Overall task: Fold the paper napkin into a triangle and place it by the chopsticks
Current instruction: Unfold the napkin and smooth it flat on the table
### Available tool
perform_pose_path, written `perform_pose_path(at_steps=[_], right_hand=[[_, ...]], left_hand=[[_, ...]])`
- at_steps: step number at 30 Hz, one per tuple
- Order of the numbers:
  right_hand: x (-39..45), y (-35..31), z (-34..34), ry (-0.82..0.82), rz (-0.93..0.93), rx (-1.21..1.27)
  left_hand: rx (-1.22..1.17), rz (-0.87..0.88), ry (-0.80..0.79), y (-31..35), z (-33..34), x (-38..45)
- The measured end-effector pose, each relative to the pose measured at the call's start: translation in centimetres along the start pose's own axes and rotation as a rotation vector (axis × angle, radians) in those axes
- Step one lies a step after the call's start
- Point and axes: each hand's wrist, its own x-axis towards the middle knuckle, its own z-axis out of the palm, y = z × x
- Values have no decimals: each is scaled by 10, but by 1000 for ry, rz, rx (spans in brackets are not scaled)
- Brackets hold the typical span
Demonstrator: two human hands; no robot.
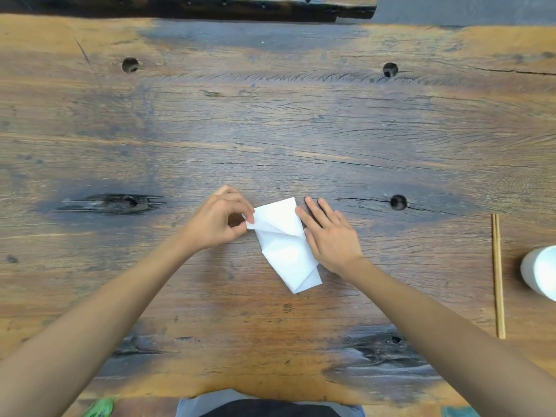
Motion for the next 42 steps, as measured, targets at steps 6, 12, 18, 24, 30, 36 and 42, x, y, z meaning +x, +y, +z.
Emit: perform_pose_path(at_steps=[6, 12, 18, 24, 30, 36, 42], right_hand=[[-13, -4, 0, -27, 47, 33], [-19, -6, 4, -41, 85, 16], [-25, -10, 10, -33, 123, 4], [-36, -19, 12, -22, 196, 22], [-37, -42, 16, 98, 274, 107], [-21, -61, 48, 194, 115, 103], [-5, -53, 72, 265, 146, 62]], left_hand=[[51, 2, 23, -9, -9, -24], [133, 4, -28, -21, -17, -34], [327, 18, -15, -38, -24, -36], [412, -125, 66, -22, -7, -44], [276, -174, 16, 24, 71, -68], [318, -273, -4, 14, 127, -71], [482, -200, 32, -13, 135, -57]])
